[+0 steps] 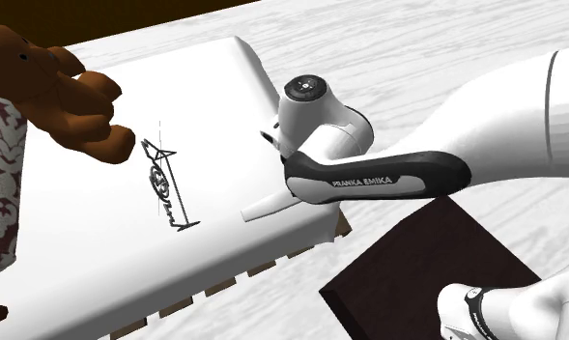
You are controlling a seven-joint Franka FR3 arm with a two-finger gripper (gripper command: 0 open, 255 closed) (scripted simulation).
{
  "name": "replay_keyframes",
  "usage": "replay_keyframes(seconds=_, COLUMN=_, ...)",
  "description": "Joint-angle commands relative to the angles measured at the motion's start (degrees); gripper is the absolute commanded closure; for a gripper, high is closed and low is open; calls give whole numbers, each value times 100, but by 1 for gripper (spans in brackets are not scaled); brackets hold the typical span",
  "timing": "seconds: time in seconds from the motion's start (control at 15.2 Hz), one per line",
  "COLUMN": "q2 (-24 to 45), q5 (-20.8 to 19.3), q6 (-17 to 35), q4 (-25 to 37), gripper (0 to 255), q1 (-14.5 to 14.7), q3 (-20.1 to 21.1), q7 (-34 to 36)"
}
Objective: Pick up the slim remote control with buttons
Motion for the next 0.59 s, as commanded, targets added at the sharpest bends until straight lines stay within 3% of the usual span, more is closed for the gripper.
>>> replay_keyframes(seconds=0.0, q2=413, q5=-95, q6=147, q4=241, gripper=0, q1=73, q3=77, q7=-174)
replay_keyframes(seconds=0.53, q2=1709, q5=-551, q6=578, q4=992, gripper=0, q1=373, q3=272, q7=-708)
